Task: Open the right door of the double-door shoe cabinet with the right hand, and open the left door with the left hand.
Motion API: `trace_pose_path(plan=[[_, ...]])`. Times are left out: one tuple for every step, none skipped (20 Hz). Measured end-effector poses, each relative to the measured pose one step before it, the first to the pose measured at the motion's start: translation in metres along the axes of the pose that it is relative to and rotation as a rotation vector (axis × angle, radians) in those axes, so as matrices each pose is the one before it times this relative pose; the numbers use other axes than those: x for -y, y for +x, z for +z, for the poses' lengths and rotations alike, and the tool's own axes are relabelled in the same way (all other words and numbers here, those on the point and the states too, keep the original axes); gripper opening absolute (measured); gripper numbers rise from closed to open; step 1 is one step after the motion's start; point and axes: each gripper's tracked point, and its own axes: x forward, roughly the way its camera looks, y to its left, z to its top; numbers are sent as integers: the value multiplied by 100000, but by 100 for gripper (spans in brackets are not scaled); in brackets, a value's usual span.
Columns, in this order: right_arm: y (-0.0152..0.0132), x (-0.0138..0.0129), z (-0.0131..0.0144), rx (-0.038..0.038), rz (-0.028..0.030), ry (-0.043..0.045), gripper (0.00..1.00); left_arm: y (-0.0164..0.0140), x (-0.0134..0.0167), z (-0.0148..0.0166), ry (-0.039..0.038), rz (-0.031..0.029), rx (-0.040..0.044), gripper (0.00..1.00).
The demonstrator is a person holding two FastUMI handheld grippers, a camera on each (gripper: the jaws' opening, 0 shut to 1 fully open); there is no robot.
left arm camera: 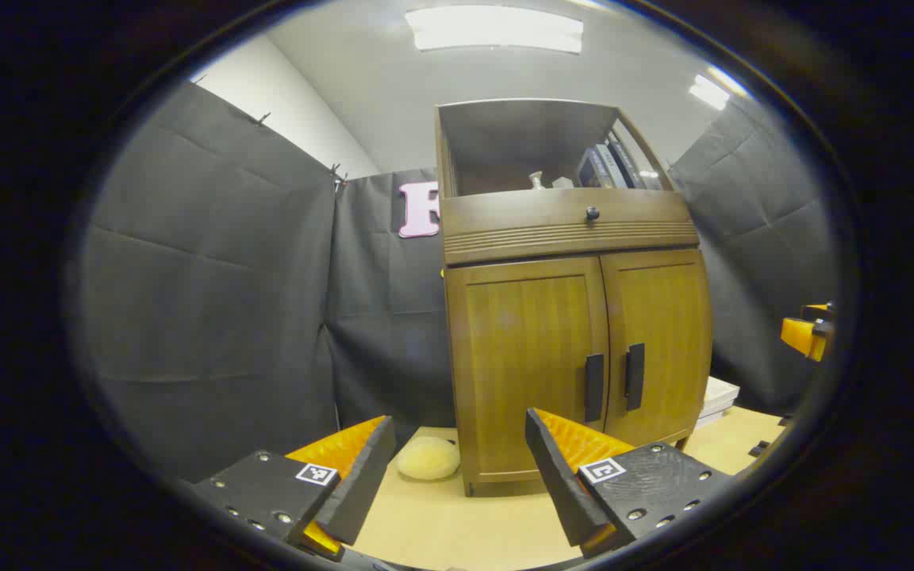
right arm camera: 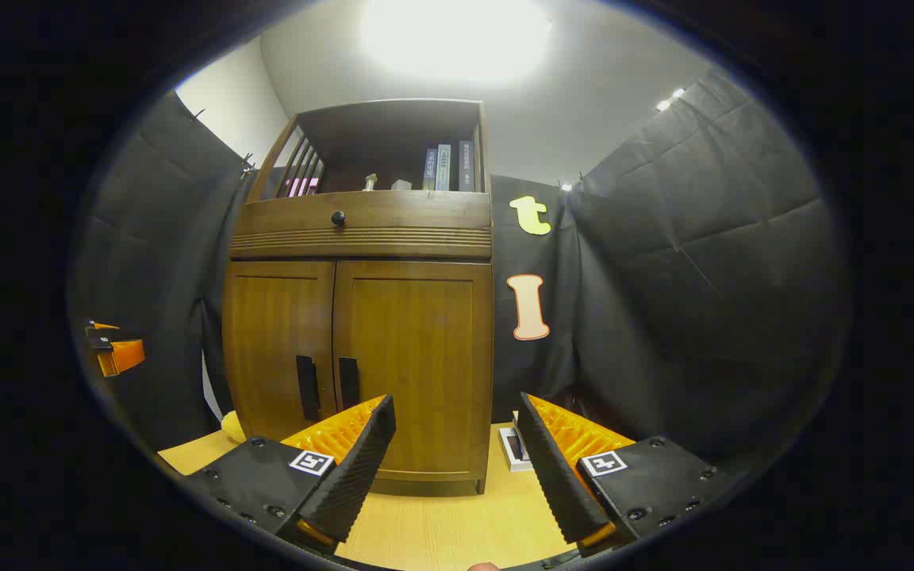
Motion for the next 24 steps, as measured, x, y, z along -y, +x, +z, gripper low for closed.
trace_pose_path(plan=[[72,235,54,-234,-277,554,97,-312,97,257,175,-82,155,96],[14,262,116,-1,-179,471,97,-490,235,112,-120,-250,542,96],[55,338,156,145,-530,-133,97,-231,180,203,-379,-333,903,96],[65,263,15,164,-461,-450,97,-67,269,13,-381,-189,208,96],[122,235,26,-332,-464,-571,96,-20,279,0,-270,-32,-371,96],[-100,131,-259,-797,-207,-327,96,251,201,-14,-147,12,-123,96],[20,92,-42,-436,100,72,96,327,121,209,-22,137,60,96],[37,-27,57,-100,404,79,96,284,612,-345,-226,-240,93,96],[10,-120,190,-7,756,-57,96,130,-99,-104,-225,-384,-194,96],[40,-176,80,147,949,-521,96,147,153,-26,-153,-36,-171,96],[-55,-53,44,147,306,-519,96,120,-4,185,-232,87,8,96],[-20,111,-38,-2,43,-152,97,-122,-3,167,-234,13,-120,96],[2,9,49,-29,79,324,97,-38,-25,95,-69,-9,86,96],[-40,-70,-30,-188,187,431,97,66,-32,83,191,92,211,96],[-12,-34,39,-182,145,337,96,106,10,175,432,94,503,96],[-35,-53,100,190,468,236,97,67,165,288,489,169,757,96],[98,-55,158,100,412,-124,97,117,143,333,524,34,422,96],[106,30,-88,-24,485,-462,97,-6,167,30,356,224,-11,96],[114,-23,-46,58,503,-772,97,117,208,153,115,327,-142,96],[160,99,-99,-110,590,-866,97,-74,202,54,-174,649,-24,96],[265,-52,-71,22,901,-1120,97,14,290,165,-375,687,18,96],[413,-48,-88,169,711,-925,97,-66,295,116,-167,638,240,96],[472,-121,-100,-396,1369,-895,97,-94,374,147,494,762,114,96],[549,-311,-127,-11,2172,-391,97,-357,347,-117,901,1219,105,96]])
